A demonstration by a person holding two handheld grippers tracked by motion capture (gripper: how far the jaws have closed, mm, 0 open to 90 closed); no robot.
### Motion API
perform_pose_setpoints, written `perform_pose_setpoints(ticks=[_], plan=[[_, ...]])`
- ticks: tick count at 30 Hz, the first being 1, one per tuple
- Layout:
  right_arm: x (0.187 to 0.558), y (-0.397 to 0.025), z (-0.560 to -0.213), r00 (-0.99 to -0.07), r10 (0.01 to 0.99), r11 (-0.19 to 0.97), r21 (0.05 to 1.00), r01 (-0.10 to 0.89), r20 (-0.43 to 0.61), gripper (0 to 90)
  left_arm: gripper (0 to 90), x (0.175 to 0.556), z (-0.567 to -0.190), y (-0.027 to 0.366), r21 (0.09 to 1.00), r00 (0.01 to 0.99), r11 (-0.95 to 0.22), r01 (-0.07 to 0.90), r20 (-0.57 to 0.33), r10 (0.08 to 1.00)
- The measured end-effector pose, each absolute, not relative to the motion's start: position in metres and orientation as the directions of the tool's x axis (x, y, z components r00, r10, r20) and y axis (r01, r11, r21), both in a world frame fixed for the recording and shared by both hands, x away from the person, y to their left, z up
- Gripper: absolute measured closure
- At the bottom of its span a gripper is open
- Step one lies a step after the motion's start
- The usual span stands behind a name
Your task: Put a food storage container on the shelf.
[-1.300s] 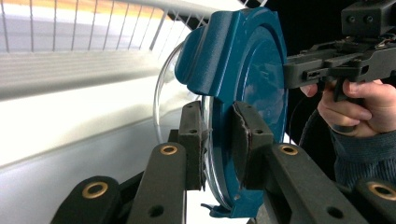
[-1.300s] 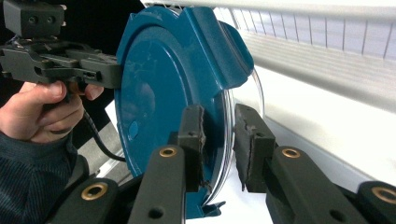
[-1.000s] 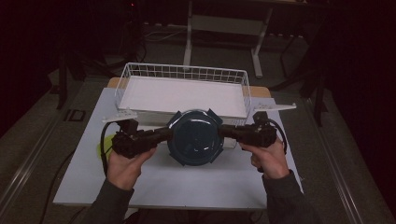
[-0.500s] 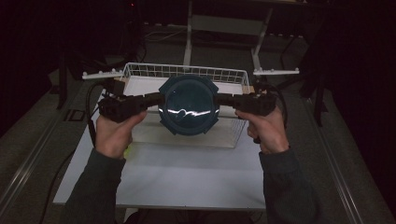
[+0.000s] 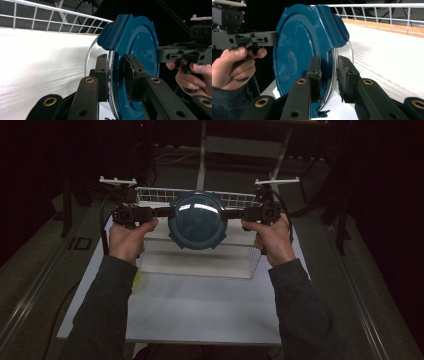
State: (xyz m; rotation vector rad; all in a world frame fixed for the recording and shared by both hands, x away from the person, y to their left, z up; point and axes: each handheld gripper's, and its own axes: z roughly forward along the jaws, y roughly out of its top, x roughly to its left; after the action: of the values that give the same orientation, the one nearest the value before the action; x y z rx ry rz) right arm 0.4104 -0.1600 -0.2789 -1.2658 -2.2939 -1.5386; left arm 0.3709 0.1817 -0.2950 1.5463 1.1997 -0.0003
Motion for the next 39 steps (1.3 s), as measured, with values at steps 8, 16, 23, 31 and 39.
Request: perform_pose_setpoints(ticks=[8,16,23,31,39], plan=[[0.431,-0.157,-0.290,-0.597,0.590,0.095,0.688,0.720,0.544,72.1,74.8,0.390,-0.303,0.182,0.717,0.443,0.199,0.668,-0.598,0.668],[0.449,-0.153,-0.298,-0.537,0.641,0.046,0.672,0.739,0.548,68.3,71.5,0.406,-0.311,0.172,0.745,0.413,0.232,0.625,-0.568,0.712],[0.453,-0.146,-0.297,-0.538,0.691,0.075,0.693,0.717,0.482,76.6,71.6,0.416,-0.322,0.168,0.764,0.371,0.207,0.612,-0.508,0.777],[0.451,-0.143,-0.294,-0.538,0.740,0.102,0.723,0.684,0.404,76.8,72.5,0.421,-0.324,0.158,0.797,0.389,0.189,0.574,-0.468,0.793],[0.452,-0.143,-0.295,-0.548,0.739,0.106,0.736,0.669,0.391,76.4,72.2,0.425,-0.327,0.158,0.806,0.400,0.200,0.557,-0.471,0.786]])
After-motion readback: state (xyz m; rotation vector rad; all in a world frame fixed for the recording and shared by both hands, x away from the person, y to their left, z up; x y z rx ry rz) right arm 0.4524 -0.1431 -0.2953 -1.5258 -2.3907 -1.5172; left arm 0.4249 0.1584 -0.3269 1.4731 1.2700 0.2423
